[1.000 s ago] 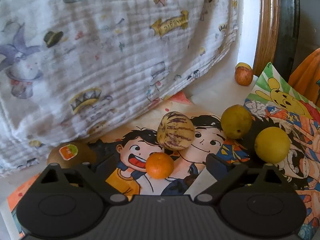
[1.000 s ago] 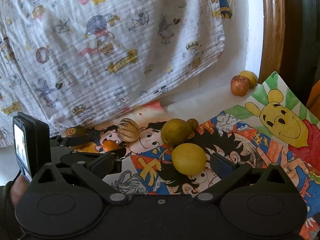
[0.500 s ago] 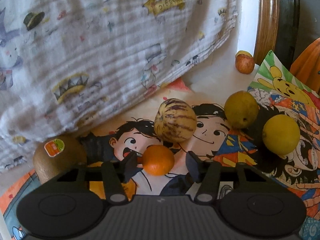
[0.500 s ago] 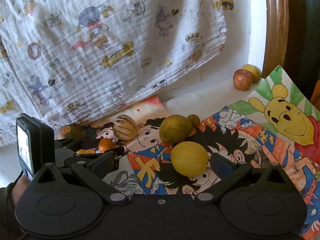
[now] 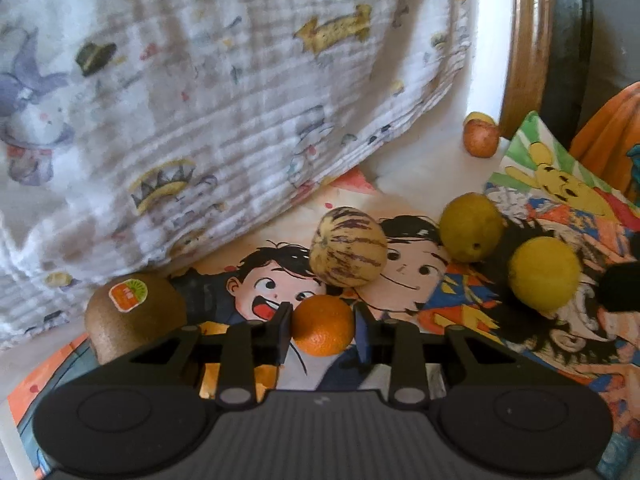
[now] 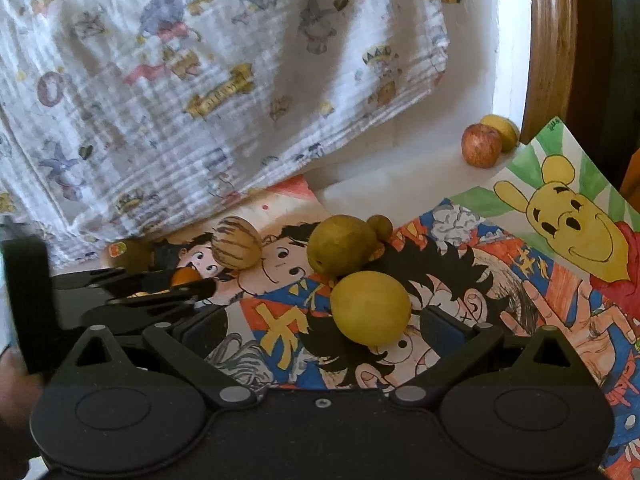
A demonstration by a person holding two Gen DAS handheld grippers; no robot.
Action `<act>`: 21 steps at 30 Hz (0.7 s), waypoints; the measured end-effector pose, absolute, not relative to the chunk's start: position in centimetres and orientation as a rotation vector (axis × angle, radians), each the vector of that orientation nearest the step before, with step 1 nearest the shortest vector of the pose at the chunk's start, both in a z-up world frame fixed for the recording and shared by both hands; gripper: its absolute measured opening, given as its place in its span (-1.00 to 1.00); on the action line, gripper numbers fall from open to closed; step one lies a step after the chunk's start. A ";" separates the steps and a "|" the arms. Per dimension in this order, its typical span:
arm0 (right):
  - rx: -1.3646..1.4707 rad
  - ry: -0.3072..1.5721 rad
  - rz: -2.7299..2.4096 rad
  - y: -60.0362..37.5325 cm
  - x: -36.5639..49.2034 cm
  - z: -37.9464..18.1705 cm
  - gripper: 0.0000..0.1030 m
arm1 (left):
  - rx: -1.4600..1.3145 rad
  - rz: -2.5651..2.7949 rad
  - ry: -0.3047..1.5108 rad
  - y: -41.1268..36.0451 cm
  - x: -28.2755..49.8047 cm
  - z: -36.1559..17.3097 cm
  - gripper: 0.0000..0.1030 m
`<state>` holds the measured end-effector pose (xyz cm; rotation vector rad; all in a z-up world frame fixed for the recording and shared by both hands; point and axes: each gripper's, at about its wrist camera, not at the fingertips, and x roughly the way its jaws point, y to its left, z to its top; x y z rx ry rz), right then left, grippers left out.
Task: Organize fruits
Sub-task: 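Grasp a small tangerine with the left tool while the right tool grasps a yellow round fruit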
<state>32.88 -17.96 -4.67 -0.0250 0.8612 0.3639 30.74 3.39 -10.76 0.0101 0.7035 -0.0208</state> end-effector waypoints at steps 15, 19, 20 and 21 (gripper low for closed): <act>-0.062 0.952 0.293 -17.8 38.5 -9.5 0.96 | -0.003 -0.047 0.731 2.9 29.5 -10.8 -0.32; -0.059 0.962 0.298 -17.8 39.4 -10.1 0.88 | -0.005 -0.044 0.737 3.0 29.8 -11.0 -0.32; -0.059 0.963 0.296 -17.8 39.6 -10.2 0.86 | -0.005 -0.044 0.737 3.1 29.9 -11.0 -0.32; -0.060 0.965 0.296 -17.7 39.8 -10.3 0.84 | -0.006 -0.045 0.738 3.1 30.0 -11.0 -0.32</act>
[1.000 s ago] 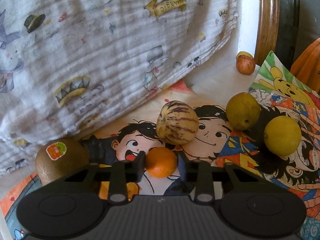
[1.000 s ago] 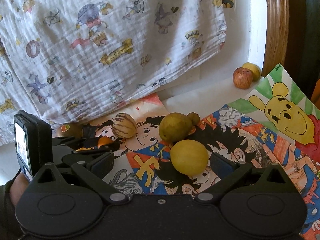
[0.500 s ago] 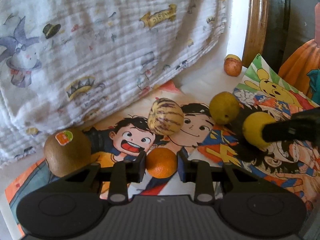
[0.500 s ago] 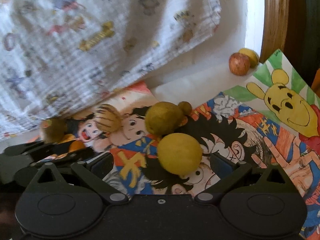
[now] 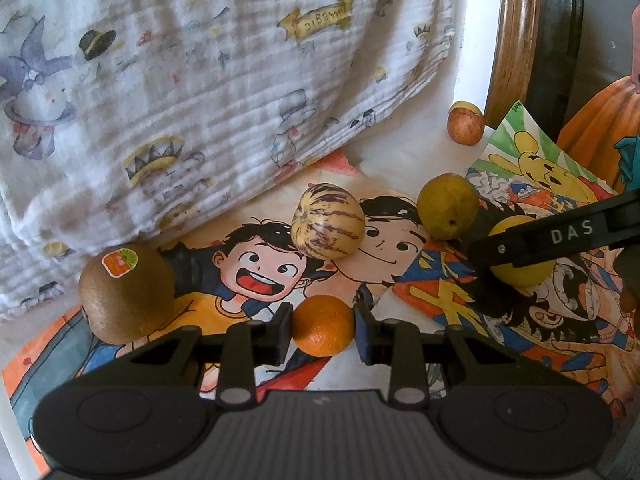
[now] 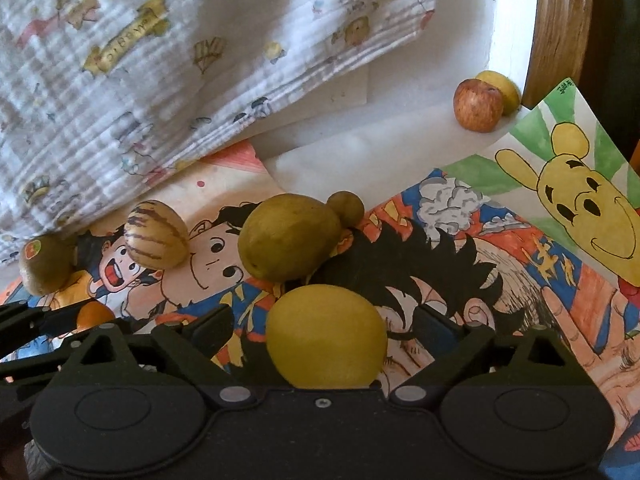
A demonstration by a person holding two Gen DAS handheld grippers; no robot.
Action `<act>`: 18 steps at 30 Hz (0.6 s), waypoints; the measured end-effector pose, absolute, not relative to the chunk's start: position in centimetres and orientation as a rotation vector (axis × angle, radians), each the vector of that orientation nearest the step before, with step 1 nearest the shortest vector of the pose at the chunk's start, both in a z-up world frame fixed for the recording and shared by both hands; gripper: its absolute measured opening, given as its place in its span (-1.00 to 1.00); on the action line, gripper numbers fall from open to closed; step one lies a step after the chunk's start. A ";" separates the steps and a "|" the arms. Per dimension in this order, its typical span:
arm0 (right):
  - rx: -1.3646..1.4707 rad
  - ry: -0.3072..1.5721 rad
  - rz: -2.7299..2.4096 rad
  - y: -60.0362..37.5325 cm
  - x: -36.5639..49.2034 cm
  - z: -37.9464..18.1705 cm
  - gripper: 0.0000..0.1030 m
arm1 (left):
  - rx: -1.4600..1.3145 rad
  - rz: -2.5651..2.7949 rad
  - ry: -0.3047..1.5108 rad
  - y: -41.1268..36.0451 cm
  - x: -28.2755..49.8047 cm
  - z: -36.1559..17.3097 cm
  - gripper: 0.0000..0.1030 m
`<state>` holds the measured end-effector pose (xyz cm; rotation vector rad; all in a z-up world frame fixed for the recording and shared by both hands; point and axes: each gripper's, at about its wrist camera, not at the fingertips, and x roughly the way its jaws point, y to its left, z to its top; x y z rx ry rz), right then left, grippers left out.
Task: Organize fruits
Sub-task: 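Grasp a small tangerine with the left tool while the right tool grasps a yellow round fruit, then lift the tangerine with the left tool while the right tool carries the yellow fruit toward the tray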
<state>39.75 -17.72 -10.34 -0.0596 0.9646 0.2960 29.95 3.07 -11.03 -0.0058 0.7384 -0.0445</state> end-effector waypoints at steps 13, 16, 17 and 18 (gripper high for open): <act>-0.097 0.983 0.311 -17.3 40.1 -11.3 0.26 | -0.018 -0.043 0.745 3.4 30.5 -11.2 -0.31; -0.104 0.992 0.303 -17.2 40.1 -11.3 0.31 | -0.021 -0.041 0.744 3.4 30.5 -11.3 -0.31; -0.107 0.994 0.298 -17.2 40.1 -11.3 0.35 | -0.021 -0.041 0.743 3.4 30.5 -11.3 -0.31; -0.109 0.995 0.297 -17.2 40.0 -11.3 0.35 | -0.022 -0.041 0.743 3.4 30.4 -11.2 -0.31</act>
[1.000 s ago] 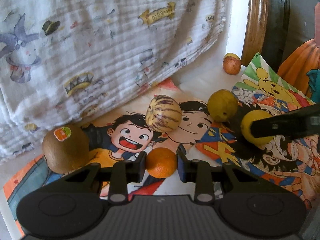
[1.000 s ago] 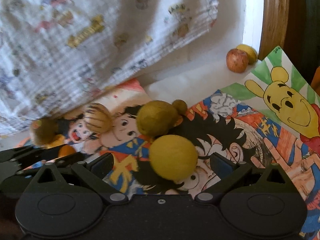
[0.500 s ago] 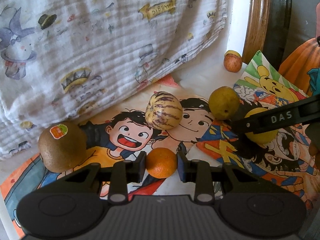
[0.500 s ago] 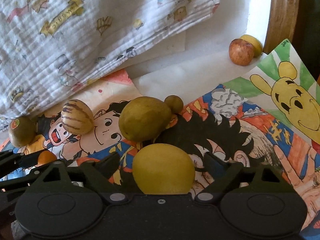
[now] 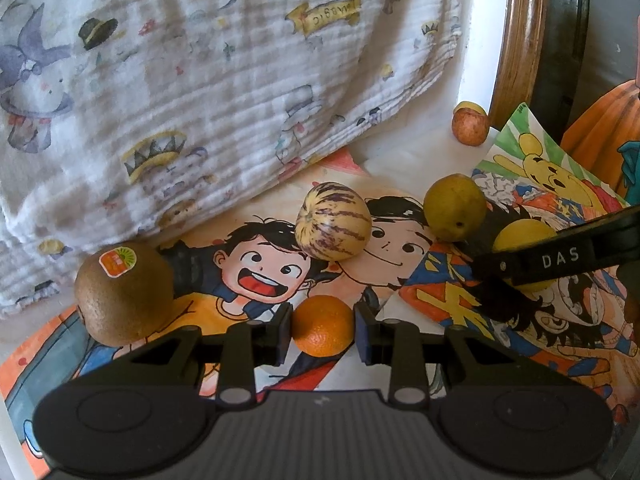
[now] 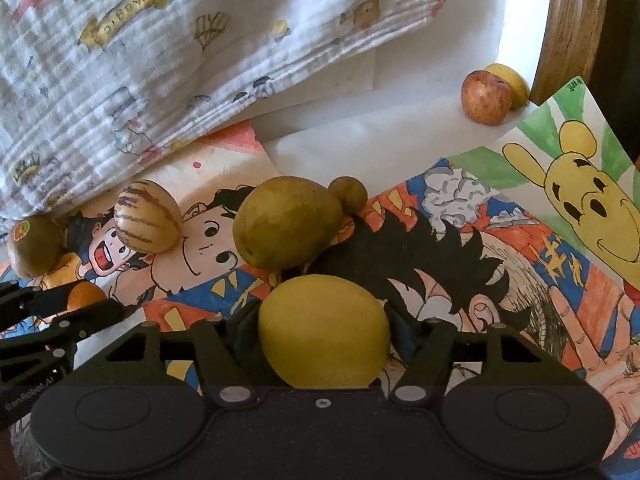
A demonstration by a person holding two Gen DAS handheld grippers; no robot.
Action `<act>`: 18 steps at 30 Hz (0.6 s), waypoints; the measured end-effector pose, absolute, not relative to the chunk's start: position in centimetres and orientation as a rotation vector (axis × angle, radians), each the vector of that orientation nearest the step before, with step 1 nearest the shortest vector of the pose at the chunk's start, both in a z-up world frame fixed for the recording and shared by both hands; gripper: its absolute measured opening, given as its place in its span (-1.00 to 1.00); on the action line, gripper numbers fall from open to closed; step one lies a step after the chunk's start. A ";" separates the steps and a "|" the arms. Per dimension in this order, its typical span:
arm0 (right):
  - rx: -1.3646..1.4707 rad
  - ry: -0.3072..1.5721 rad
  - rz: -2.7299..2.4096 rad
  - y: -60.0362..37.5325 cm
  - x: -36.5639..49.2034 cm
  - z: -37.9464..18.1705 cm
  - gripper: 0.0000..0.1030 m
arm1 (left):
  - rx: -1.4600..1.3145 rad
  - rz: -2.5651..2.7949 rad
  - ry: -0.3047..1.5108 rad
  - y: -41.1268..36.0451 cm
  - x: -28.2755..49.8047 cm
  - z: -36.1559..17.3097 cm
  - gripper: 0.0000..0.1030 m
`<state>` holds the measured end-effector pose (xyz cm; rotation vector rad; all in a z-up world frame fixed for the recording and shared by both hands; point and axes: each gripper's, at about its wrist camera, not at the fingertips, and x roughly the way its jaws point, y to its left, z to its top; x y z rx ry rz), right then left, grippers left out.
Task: Organize fruits
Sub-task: 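Lift the tangerine with the left tool while the right tool carries the yellow fruit toward the tray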
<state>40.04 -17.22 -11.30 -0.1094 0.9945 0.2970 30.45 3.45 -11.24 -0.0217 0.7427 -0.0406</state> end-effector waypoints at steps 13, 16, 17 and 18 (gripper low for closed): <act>-0.114 0.977 0.319 -17.1 38.7 -10.3 0.22 | -0.019 -0.036 0.725 3.3 29.5 -10.4 -0.31; -0.113 0.957 0.334 -16.9 37.9 -9.1 0.22 | -0.019 -0.036 0.716 3.1 29.1 -10.0 -0.31; -0.112 0.949 0.340 -16.9 37.6 -8.7 0.22 | -0.018 -0.036 0.713 3.1 28.9 -9.8 -0.31; -0.111 0.941 0.344 -16.8 37.4 -8.3 0.22 | -0.017 -0.037 0.708 3.0 28.7 -9.6 -0.31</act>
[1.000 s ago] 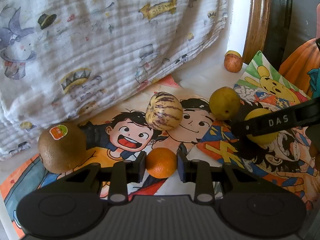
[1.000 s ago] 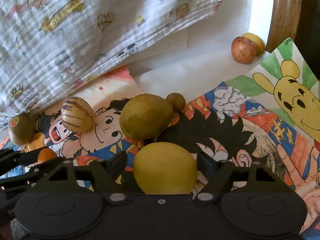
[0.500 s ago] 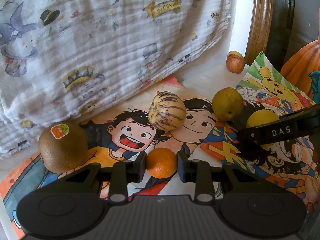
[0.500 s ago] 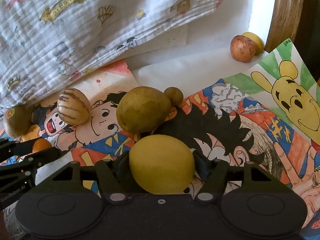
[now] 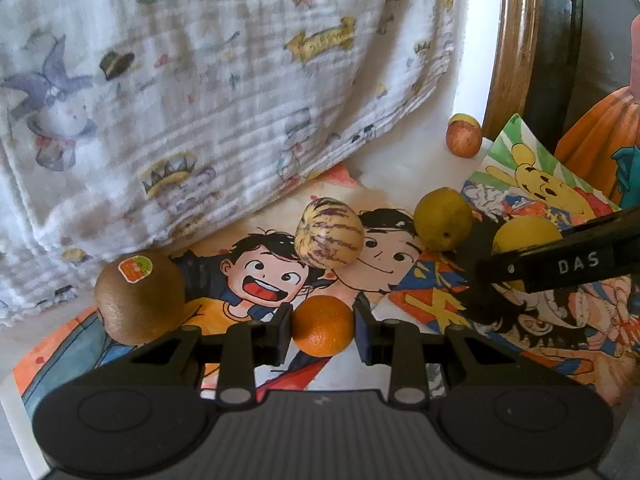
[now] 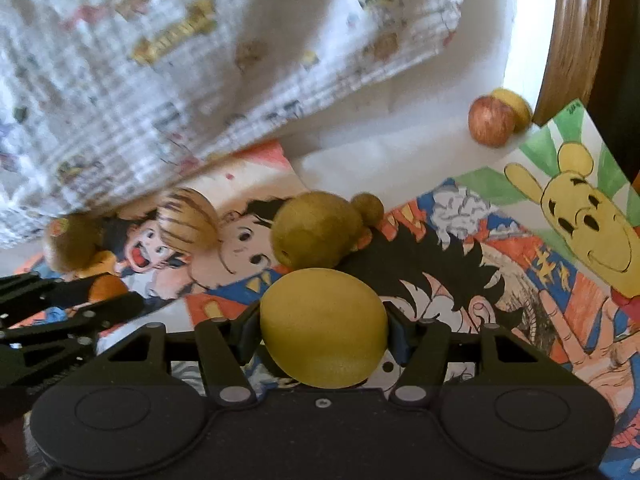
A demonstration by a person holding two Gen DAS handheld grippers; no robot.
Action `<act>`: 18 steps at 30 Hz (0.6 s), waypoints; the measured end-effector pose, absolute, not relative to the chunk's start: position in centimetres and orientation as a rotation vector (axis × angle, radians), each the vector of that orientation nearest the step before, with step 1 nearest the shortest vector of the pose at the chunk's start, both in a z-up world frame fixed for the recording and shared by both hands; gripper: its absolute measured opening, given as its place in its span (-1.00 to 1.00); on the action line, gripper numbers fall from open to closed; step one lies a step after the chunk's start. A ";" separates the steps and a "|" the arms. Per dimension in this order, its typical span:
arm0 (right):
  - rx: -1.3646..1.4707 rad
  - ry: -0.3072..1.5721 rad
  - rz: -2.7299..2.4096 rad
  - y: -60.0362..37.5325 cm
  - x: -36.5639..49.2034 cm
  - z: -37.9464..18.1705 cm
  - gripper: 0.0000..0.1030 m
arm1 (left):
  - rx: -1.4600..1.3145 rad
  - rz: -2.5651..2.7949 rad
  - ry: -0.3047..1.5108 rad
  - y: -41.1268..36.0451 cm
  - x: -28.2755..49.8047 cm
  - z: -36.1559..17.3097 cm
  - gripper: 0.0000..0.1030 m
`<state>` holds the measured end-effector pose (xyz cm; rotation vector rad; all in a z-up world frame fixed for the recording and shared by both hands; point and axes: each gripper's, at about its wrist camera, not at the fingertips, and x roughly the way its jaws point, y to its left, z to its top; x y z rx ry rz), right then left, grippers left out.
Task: Organize fruits
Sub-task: 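Lift the tangerine with the left tool while the right tool carries the yellow fruit toward the tray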
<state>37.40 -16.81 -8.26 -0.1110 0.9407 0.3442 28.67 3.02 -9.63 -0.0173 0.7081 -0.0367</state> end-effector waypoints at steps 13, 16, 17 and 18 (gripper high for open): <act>-0.093 0.793 0.391 -16.4 32.6 -0.5 0.22 | -0.019 -0.039 0.647 2.4 24.6 -6.8 -0.31; -0.089 0.753 0.401 -16.4 31.1 1.6 0.22 | -0.023 -0.034 0.627 2.4 23.4 -5.8 -0.31; -0.089 0.739 0.404 -16.3 30.5 2.3 0.22 | -0.024 -0.033 0.618 2.4 22.9 -5.4 -0.31; -0.088 0.724 0.408 -16.3 29.9 3.1 0.22 | -0.025 -0.032 0.609 2.4 22.5 -5.0 -0.31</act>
